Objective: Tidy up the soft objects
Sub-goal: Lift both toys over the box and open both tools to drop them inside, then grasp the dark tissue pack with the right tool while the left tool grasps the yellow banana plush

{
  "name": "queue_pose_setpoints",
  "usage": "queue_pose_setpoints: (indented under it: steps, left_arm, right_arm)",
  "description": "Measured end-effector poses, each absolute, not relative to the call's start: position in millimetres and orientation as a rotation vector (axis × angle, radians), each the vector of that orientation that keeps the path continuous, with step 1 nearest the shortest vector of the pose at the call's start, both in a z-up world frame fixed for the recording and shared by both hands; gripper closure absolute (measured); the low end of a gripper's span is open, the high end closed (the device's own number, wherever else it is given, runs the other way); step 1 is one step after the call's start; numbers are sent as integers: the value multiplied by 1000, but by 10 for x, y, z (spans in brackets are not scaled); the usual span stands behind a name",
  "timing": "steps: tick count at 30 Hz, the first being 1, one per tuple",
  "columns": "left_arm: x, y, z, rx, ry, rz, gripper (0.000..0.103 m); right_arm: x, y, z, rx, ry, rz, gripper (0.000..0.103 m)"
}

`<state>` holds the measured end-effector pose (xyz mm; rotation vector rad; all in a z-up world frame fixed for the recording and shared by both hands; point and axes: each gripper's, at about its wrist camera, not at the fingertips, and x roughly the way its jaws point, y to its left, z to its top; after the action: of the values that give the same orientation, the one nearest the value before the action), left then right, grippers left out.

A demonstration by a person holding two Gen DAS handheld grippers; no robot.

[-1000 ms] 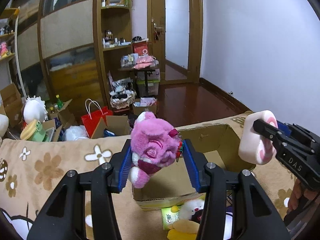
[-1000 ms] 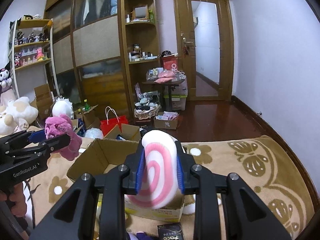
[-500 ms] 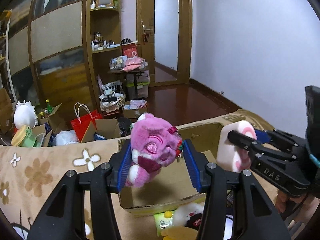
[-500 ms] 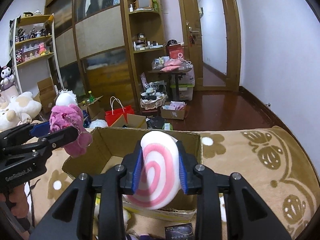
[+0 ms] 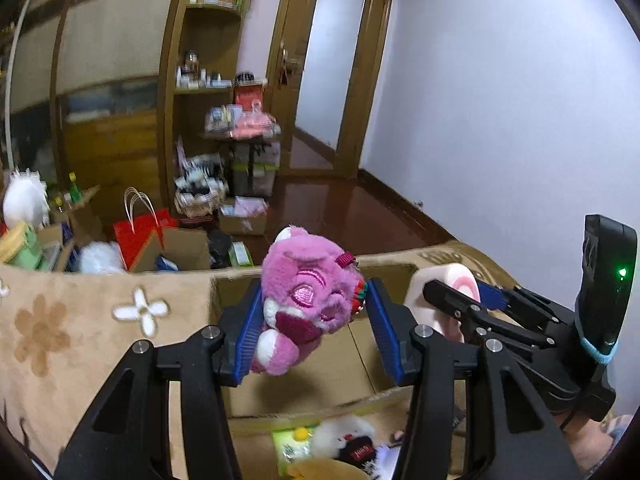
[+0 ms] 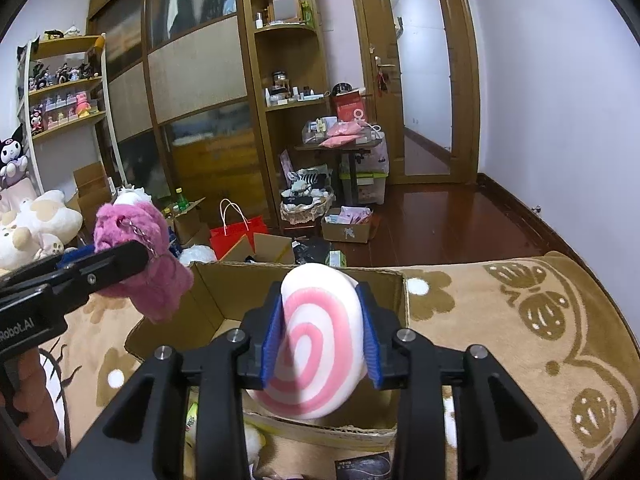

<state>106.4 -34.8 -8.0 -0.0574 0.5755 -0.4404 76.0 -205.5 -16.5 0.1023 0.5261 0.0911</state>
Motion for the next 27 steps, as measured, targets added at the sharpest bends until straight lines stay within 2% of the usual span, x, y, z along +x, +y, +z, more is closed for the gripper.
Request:
queue_pose_setpoints:
  steps: [8,11,13,17,19,22,27]
  left_arm:
    - [1230,-420,-360,-24,719,-380,51]
    - [1244,-415,-408,-9,736,-349,43]
    - [1241,-394,-428,-3,751,-336,32]
    - [1204,-358,-423,0,766,-305,18]
    - [1143,-343,-393,12,754,-295,10]
    - [1047,-326,-330,34,734,-286,8]
    - [910,-295,-236,48,740,-288,4]
  right_arm:
    - [828,-2013,-253,112,572,104,61]
    - [833,-2024,-289,136,588,114,57]
    - [819,-2029,-290,139,585,115,40]
    - [770,-2032,-251,145,583,121,23]
    - [739,-2044,-232,155,586,123,10]
    - [655,-2041,-198,156,583,116,2]
    - [499,-2020,-151,141,591,98,0]
